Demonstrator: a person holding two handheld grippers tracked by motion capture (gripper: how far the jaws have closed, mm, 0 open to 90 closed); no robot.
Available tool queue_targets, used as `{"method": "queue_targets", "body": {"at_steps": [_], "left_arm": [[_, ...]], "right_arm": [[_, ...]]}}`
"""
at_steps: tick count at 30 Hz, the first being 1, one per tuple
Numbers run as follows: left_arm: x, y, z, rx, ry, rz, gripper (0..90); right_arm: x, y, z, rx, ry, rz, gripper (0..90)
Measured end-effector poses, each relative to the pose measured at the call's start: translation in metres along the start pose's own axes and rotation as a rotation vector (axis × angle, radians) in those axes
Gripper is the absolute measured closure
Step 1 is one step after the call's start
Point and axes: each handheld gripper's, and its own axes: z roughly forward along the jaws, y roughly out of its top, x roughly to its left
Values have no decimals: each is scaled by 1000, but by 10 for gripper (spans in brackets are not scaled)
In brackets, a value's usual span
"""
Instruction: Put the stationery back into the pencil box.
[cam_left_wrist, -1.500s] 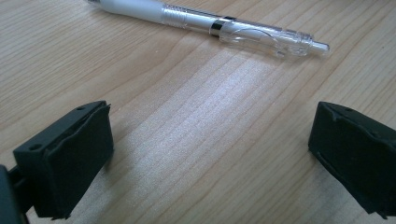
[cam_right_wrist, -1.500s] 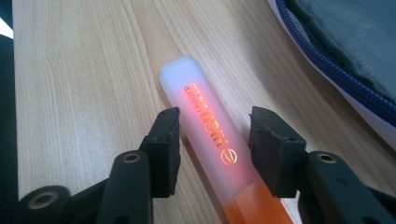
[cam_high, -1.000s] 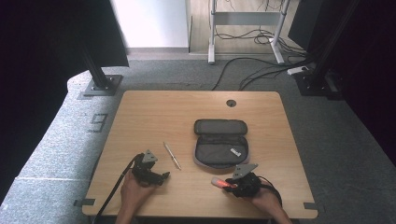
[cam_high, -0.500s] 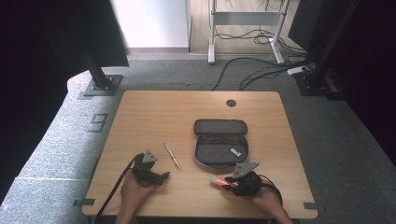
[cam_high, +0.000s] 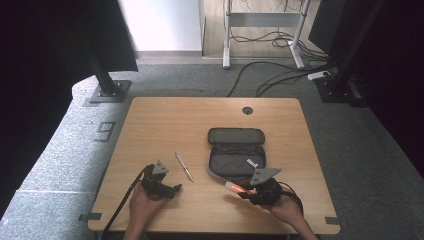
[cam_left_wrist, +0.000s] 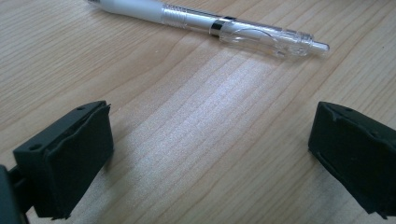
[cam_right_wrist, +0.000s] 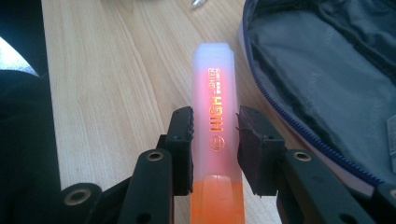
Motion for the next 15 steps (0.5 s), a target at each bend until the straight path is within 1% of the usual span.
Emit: {"method": "queue_targets", "body": {"at_steps": [9,15], "left_arm": [[0,0,0,0,0,0,0],[0,0,0,0,0,0,0]], "right_arm": [[-5,9,-7,-10,-21,1,655],[-12,16,-15,-19,-42,7,655]]}}
